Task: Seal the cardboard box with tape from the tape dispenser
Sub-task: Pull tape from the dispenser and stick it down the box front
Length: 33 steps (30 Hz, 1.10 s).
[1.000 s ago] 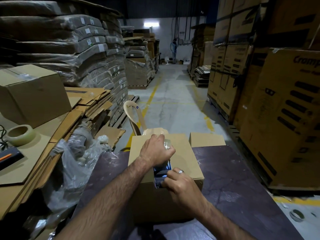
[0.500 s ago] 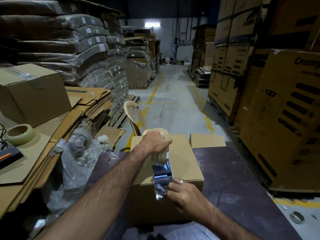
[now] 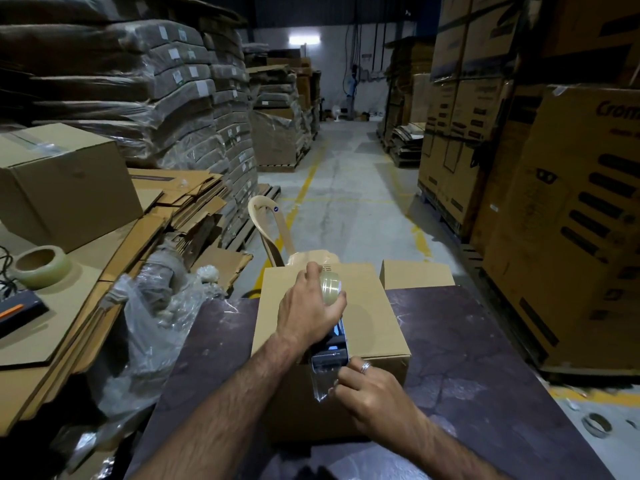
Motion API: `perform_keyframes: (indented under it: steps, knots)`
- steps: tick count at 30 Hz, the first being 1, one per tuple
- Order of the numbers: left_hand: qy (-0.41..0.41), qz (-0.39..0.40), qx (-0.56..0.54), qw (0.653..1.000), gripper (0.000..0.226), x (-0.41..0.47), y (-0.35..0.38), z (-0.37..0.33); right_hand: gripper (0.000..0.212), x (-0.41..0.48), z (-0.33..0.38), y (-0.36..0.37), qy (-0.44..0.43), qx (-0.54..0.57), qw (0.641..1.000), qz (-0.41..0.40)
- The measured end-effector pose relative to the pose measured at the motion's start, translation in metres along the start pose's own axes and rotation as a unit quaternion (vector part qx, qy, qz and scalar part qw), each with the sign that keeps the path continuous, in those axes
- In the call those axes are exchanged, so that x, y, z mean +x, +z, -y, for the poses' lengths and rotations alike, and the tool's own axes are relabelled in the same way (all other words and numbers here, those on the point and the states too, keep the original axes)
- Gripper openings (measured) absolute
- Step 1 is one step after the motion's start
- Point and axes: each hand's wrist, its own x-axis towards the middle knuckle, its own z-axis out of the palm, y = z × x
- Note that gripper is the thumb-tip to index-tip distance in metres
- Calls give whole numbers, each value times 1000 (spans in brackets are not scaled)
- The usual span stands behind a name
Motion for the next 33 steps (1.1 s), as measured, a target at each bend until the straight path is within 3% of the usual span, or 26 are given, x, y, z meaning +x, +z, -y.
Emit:
perform_keyframes:
  steps: [5,11,14,22,25,29,31,33]
  knots:
    - [-11,96,-4,995,39,30,-1,2,14,1,4,-2,2,5,1000,27]
    - [-68,207,-1,976,43,58,-8,6,20,-6,16,2,-16,9,999,28]
    - [-90,225,22,970,46,66,-6,2,17,-12,17,3,-6,12,999,37]
    - [-170,165,-11,972,81,58,-1,3,14,-23,23,7,39,6,999,25]
    - [-143,76,-34,986,69,37,-14,0,13,-32,23,9,53,21,998,19]
    - [-91,-82,-115,986,32,-32,-43,-3,12,-39,26,12,61,28,998,-2]
    - [-126,-98,-144,977,17,-80,-49,-1,14,-40,28,12,65,25,997,-20]
    - [-213,-62,-156,962,20,-120,-40,9,16,-41,30,12,68,19,997,-33]
